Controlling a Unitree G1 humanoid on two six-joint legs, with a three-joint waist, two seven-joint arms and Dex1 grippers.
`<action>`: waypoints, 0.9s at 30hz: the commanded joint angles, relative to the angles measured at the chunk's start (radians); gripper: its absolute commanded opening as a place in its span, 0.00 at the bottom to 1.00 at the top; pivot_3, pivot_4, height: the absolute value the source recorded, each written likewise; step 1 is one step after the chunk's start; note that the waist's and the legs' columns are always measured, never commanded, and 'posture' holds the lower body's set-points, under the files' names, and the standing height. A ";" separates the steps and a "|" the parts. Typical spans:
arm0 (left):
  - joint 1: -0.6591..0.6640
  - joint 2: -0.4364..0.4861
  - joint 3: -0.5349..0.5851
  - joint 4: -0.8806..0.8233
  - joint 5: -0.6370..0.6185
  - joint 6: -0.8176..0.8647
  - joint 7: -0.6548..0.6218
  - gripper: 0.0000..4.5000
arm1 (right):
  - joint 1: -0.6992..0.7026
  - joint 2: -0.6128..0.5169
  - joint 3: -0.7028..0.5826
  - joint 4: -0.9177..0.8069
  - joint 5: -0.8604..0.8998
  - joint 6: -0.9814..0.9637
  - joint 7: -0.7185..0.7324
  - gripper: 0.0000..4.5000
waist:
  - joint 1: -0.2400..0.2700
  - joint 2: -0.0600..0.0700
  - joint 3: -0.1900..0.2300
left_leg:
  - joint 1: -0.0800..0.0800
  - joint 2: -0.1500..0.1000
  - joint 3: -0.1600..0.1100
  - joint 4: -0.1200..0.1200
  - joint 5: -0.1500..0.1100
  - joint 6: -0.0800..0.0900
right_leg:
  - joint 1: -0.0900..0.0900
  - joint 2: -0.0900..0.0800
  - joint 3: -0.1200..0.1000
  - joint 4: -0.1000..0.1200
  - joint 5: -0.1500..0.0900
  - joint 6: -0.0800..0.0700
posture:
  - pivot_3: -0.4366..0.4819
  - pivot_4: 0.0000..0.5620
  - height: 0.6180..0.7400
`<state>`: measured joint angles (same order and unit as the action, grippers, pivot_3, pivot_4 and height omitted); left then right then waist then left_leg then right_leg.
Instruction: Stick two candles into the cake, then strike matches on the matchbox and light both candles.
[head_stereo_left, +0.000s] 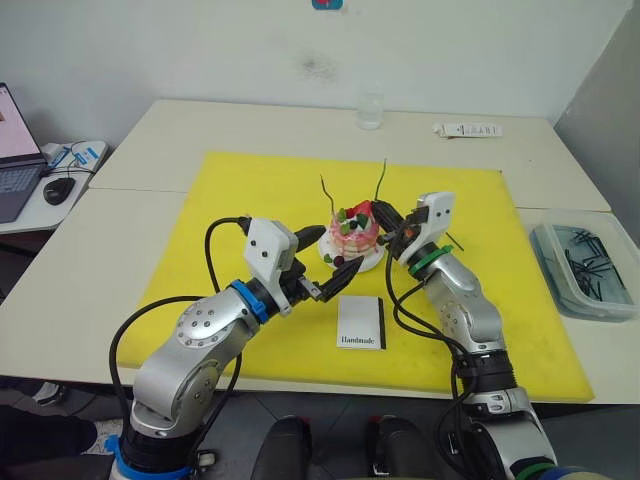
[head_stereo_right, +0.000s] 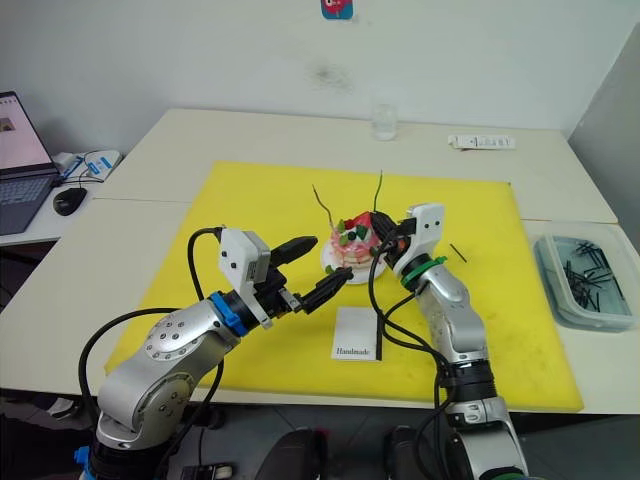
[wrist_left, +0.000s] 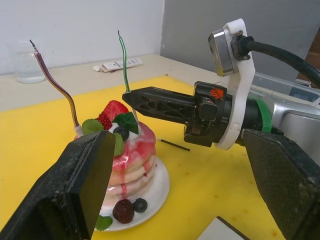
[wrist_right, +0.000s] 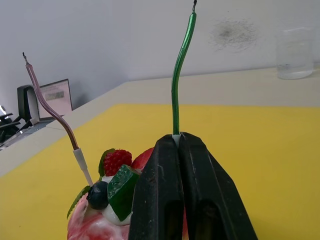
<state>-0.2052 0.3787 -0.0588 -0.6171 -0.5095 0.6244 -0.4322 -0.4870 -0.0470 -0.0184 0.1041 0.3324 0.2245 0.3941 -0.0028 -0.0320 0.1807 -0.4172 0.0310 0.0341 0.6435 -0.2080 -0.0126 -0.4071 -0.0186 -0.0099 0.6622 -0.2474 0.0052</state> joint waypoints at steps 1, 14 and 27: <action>-0.019 -0.003 0.004 -0.013 -0.011 -0.012 -0.009 1.00 | 0.012 -0.006 -0.011 -0.052 0.010 -0.004 -0.001 0.01 | 0.000 0.000 0.000 | 0.000 0.000 0.000 0.000 0.000 0.000 | 0.000 0.000 0.000 0.000 0.000 0.000 | 0.48 0.27 1.00; -0.026 -0.003 0.007 -0.009 -0.012 -0.003 -0.015 1.00 | 0.038 0.015 -0.009 -0.075 0.024 0.000 -0.007 0.01 | 0.000 0.000 0.000 | 0.000 0.000 0.000 0.000 0.000 0.000 | 0.000 0.000 0.000 0.000 0.000 0.000 | 0.48 0.27 1.00; -0.030 -0.003 0.009 -0.005 -0.012 -0.003 -0.016 1.00 | 0.058 0.017 -0.008 -0.078 0.019 -0.002 -0.003 0.01 | 0.000 0.000 0.000 | 0.000 0.000 0.000 -0.001 0.000 0.000 | 0.000 0.000 0.000 -0.001 0.000 0.000 | 0.48 0.27 1.00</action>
<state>-0.2204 0.3783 -0.0588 -0.6119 -0.5095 0.6262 -0.4473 -0.4352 -0.0292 -0.0181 0.0642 0.3368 0.2290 0.3910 -0.0030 -0.0319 0.1807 -0.4174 0.0311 0.0342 0.6426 -0.2081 -0.0127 -0.4074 -0.0187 -0.0098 0.6610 -0.2476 0.0051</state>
